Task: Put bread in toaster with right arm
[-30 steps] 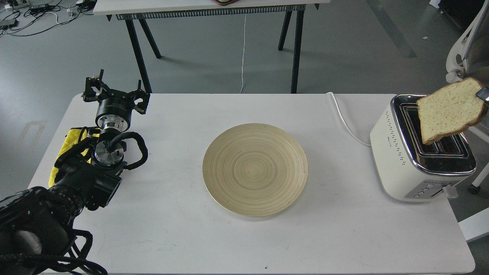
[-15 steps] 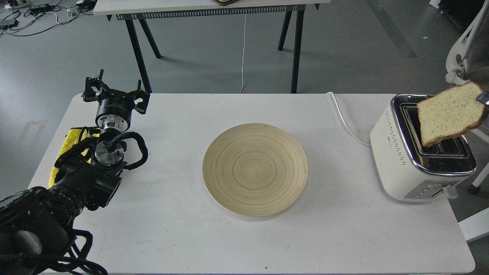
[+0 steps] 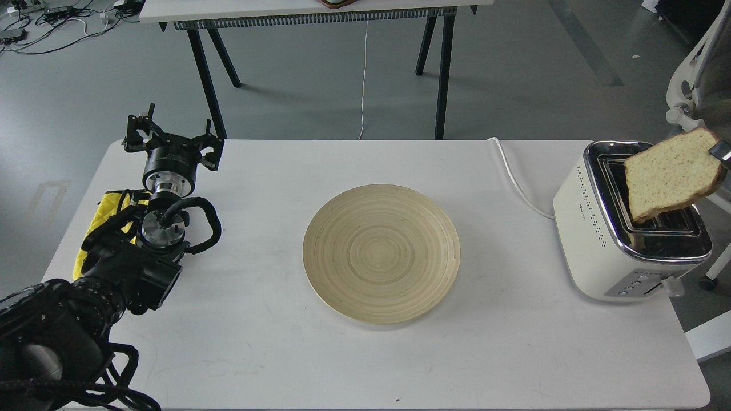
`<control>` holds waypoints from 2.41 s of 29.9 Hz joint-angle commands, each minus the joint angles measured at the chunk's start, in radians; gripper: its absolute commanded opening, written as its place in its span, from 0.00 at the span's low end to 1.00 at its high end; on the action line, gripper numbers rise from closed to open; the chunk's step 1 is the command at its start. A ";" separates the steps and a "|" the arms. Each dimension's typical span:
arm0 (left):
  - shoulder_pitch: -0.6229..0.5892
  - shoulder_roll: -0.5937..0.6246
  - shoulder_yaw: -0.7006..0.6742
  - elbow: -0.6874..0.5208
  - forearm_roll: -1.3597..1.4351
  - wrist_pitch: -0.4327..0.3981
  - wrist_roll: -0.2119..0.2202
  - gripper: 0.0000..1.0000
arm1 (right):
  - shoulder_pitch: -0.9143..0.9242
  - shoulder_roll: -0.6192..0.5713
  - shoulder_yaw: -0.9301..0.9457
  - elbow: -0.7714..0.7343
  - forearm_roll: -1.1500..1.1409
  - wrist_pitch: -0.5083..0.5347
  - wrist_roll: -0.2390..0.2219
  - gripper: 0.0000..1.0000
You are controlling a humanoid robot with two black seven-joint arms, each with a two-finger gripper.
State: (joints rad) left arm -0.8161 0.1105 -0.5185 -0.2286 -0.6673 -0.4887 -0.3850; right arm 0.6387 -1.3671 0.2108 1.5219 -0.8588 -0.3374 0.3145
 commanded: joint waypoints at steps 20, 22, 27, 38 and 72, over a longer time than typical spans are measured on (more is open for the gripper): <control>0.000 0.000 0.000 0.000 0.000 0.000 0.000 1.00 | 0.010 0.075 0.054 0.000 0.017 -0.002 -0.002 0.98; 0.000 0.000 0.000 0.000 0.000 0.000 0.000 1.00 | 0.012 0.080 0.079 0.004 0.018 -0.003 -0.002 0.98; 0.000 0.000 0.000 0.000 0.000 0.000 0.000 1.00 | 0.012 0.213 0.182 0.038 0.084 -0.008 -0.003 0.98; 0.000 0.000 0.000 0.000 0.000 0.000 0.000 1.00 | 0.007 0.750 0.375 -0.093 0.389 -0.038 0.005 0.98; 0.000 0.000 0.000 0.000 0.000 0.000 0.000 1.00 | -0.008 1.261 0.734 -0.810 0.391 0.661 0.014 0.99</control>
